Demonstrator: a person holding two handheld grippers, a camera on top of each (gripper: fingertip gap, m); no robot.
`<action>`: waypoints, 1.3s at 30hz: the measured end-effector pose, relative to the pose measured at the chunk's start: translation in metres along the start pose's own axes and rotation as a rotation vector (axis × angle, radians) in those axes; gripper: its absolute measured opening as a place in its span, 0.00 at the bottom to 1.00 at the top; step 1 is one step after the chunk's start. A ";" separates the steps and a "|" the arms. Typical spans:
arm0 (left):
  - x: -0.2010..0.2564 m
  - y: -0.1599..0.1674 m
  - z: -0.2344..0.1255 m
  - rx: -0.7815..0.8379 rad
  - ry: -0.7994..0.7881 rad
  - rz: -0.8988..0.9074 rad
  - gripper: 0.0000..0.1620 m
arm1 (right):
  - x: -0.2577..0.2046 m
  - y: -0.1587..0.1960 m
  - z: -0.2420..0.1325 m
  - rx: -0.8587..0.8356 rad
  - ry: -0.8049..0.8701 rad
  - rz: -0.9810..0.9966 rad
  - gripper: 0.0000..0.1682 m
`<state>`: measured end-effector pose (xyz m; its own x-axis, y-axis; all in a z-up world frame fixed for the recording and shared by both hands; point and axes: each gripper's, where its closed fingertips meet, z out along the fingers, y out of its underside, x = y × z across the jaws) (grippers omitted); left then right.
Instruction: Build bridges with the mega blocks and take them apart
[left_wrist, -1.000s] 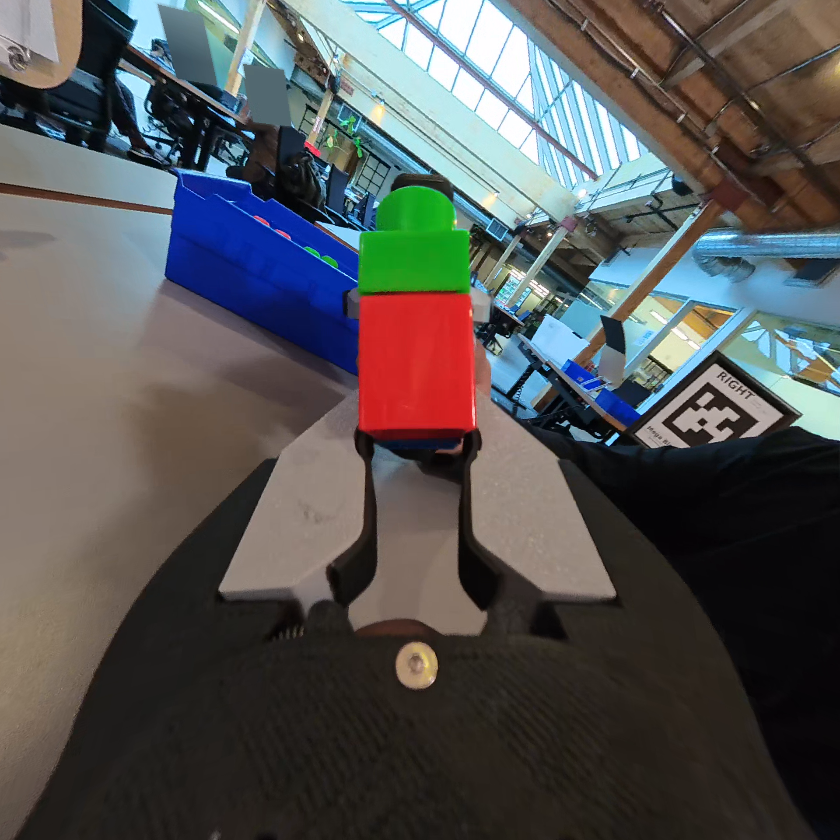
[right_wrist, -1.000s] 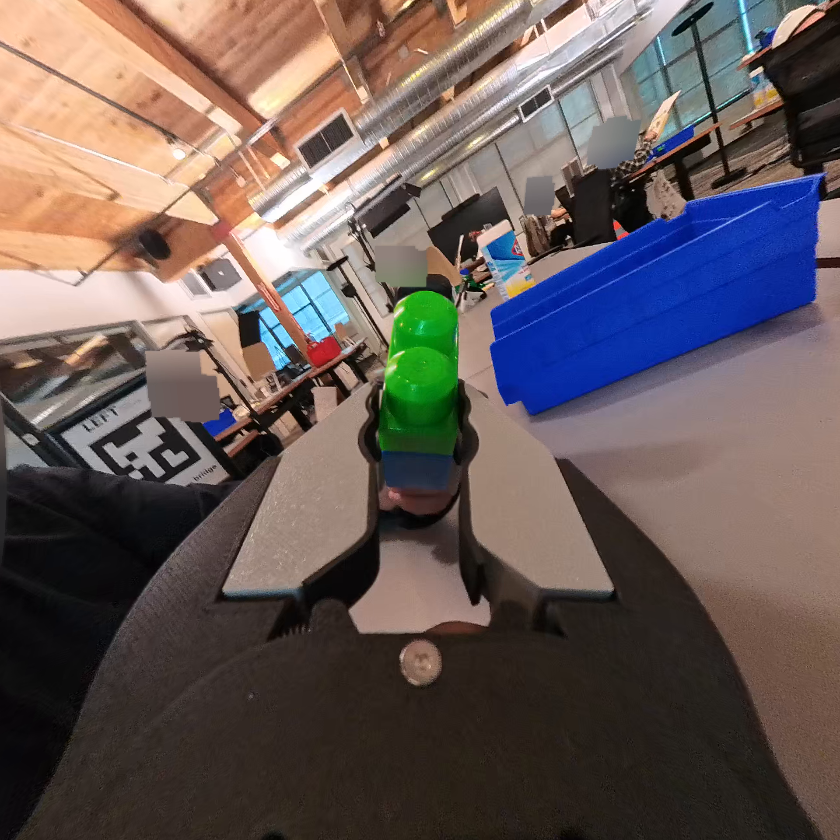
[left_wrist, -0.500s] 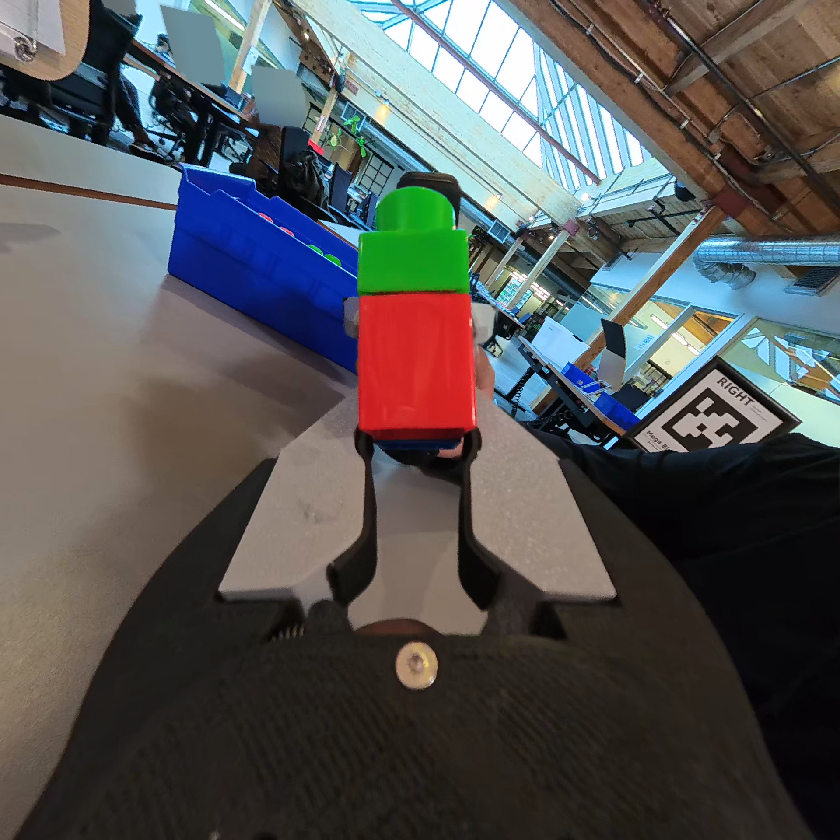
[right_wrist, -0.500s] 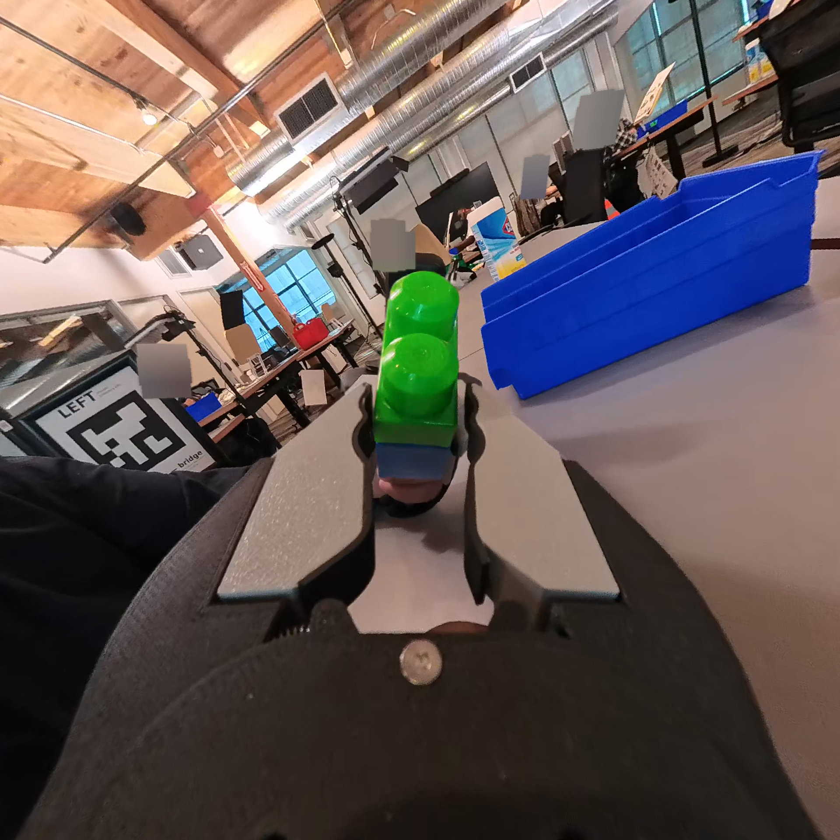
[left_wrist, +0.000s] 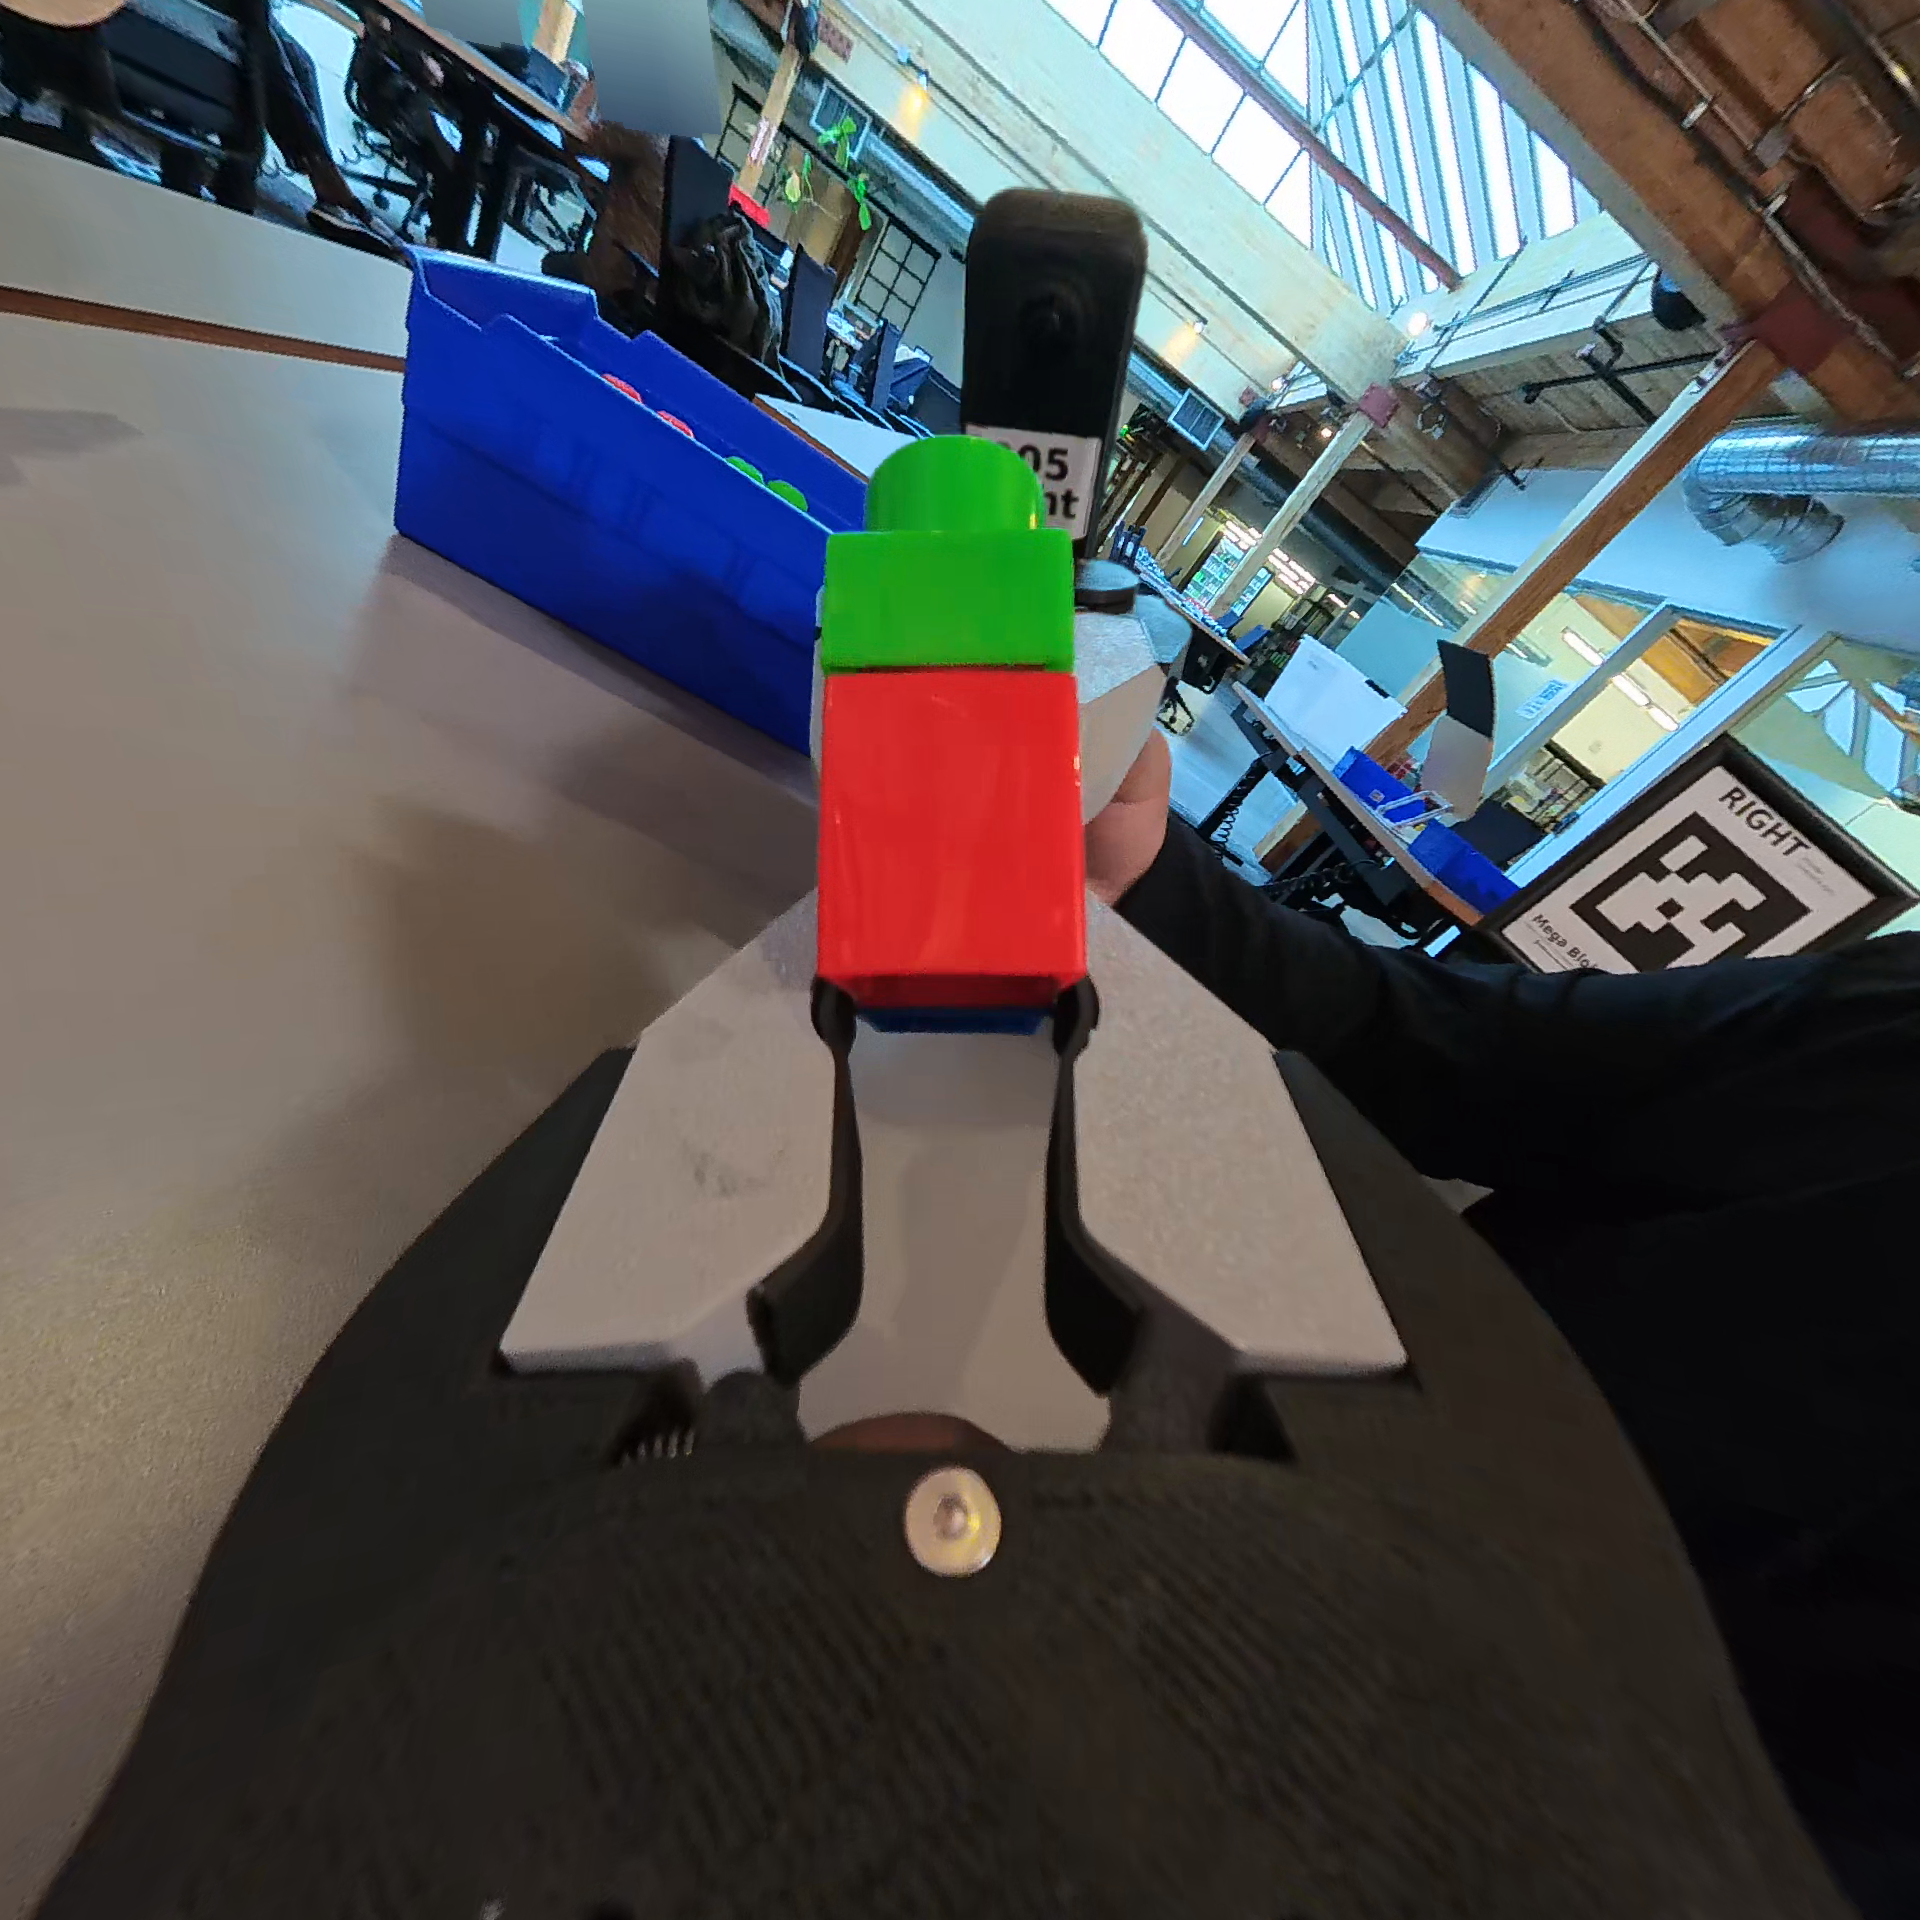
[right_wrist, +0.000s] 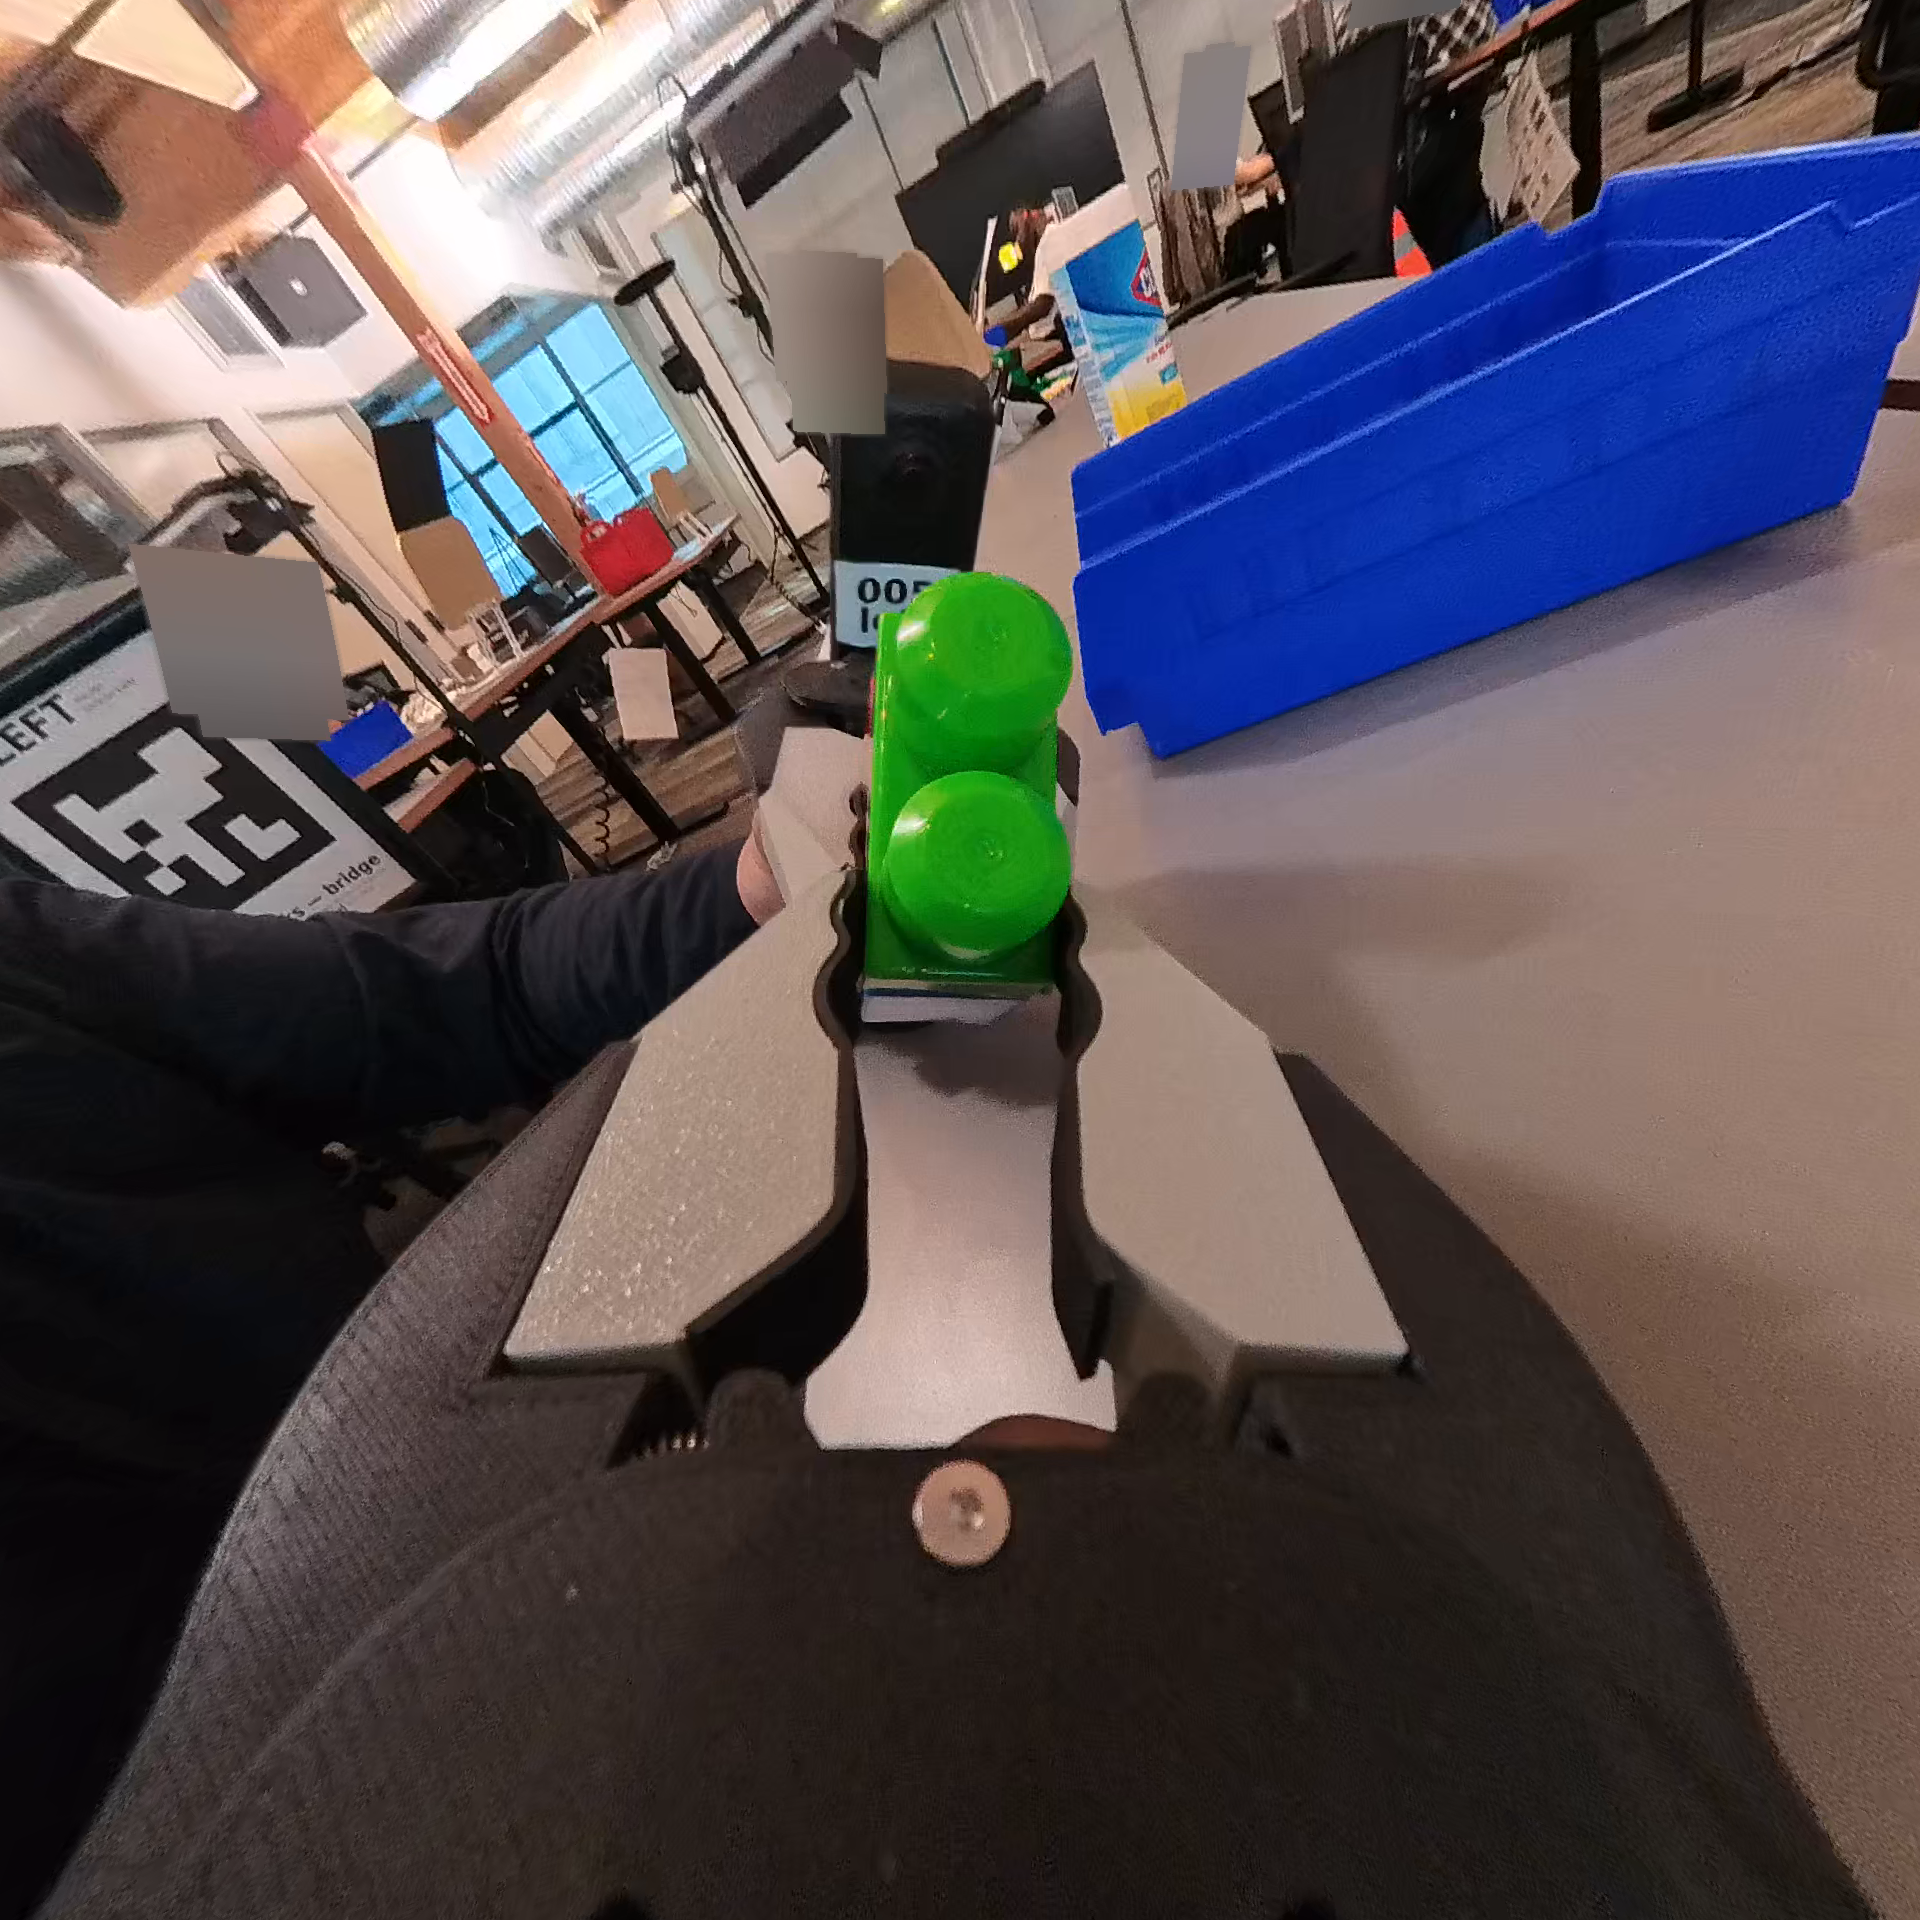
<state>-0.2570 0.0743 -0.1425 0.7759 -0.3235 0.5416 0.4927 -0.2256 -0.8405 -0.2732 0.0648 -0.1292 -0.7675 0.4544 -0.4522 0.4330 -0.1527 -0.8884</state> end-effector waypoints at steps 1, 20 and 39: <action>-0.001 0.000 0.000 -0.001 -0.005 0.002 0.21 | 0.001 0.001 0.000 -0.004 -0.003 0.011 0.20; 0.001 -0.014 0.001 0.098 0.001 0.049 0.22 | -0.002 -0.012 0.008 0.123 -0.060 0.039 0.20; -0.009 0.004 -0.008 -0.053 -0.061 0.079 0.22 | 0.002 0.043 -0.003 -0.273 -0.026 0.035 0.20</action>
<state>-0.2656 0.0693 -0.1505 0.8348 -0.2857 0.4706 0.4088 -0.2508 -0.8775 -0.2547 0.0615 -0.1685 -0.7600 0.4301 -0.4872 0.5683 0.0761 -0.8193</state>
